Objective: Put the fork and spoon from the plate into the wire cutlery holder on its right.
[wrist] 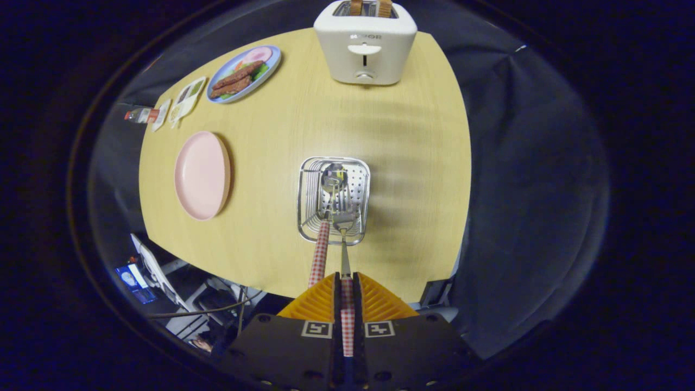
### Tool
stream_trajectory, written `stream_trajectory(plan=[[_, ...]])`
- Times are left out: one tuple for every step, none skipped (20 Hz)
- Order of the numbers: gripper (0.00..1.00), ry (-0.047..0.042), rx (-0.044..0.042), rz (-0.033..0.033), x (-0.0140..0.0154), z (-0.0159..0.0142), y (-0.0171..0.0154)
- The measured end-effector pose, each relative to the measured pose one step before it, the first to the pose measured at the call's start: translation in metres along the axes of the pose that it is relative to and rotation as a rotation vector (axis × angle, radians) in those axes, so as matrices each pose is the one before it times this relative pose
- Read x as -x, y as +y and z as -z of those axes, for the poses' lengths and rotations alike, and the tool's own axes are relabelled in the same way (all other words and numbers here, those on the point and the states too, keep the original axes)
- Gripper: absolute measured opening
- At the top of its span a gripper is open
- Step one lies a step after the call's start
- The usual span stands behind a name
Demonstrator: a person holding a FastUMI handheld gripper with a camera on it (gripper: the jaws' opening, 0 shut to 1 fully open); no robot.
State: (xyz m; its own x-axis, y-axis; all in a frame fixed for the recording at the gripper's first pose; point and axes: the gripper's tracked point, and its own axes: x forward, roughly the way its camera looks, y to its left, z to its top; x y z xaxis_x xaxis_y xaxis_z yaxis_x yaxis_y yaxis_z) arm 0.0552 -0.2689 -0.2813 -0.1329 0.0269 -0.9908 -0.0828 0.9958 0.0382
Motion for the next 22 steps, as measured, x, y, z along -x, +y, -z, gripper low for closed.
stream_trajectory(plan=[[0.07, 0.00888, -0.00016, 0.00423, -0.00074, -0.00569, -0.00014], [0.07, 0.00845, 0.00406, 0.00809, -0.00059, -0.00363, 0.0008], [0.07, 0.00765, -0.00187, 0.00049, -0.00129, -0.00378, 0.00201], [0.07, 0.01244, -0.00188, -0.00589, -0.0007, -0.00256, 0.00343], [0.07, 0.018, 0.00139, -0.0059, -0.00211, -0.00078, 0.00244], [0.07, 0.02007, -0.0018, -0.00468, -0.0004, 0.0013, 0.00236], [0.11, 0.01093, -0.0069, 0.00104, -0.00106, -0.00122, 0.00092], [0.11, 0.00031, -0.00992, 0.00346, -0.00016, -0.00271, 0.00022], [0.11, -0.00109, -0.00692, 0.01087, -0.0004, -0.00191, -0.00116], [0.1, -0.00906, -0.00914, 0.00833, 0.00251, -0.00329, -0.00175], [0.11, -0.00801, -0.00446, -0.00037, 0.0009, -0.00282, 0.00135], [0.11, -0.00116, 0.00156, 0.00498, 0.00049, 0.00383, -0.00084], [0.12, -0.01843, -0.006, -0.00721, 0.00159, -0.00094, 0.00224], [0.13, -0.01193, -0.00464, -0.00463, 0.00157, -0.00015, 0.00296], [0.18, -0.00993, -0.00316, -0.007, 0.00293, 0.00114, 0.00378], [0.2, -0.01639, -0.00578, -0.00548, 0.00197, 0.00203, 0.00351], [0.22, -0.02214, -0.0062, -0.00432, 0.00428, -0.00037, 0.00409], [0.26, -0.02679, -0.00371, 0.00049, 0.0031, -0.00021, 0.00399], [0.31, -0.02888, 0.00232, 0.01212, 0.00359, -0.00063, 0.00211], [0.36, -0.02737, 0.00196, 0.00638, 0.00354, 0.00073, 0.00307], [0.38, -0.02432, 0.00162, 0.00594, 0.00425, 0.00223, 0.00455], [0.4, -0.0326, -0.00326, 0.00152, 0.00464, -0.00022, 0.00557]])
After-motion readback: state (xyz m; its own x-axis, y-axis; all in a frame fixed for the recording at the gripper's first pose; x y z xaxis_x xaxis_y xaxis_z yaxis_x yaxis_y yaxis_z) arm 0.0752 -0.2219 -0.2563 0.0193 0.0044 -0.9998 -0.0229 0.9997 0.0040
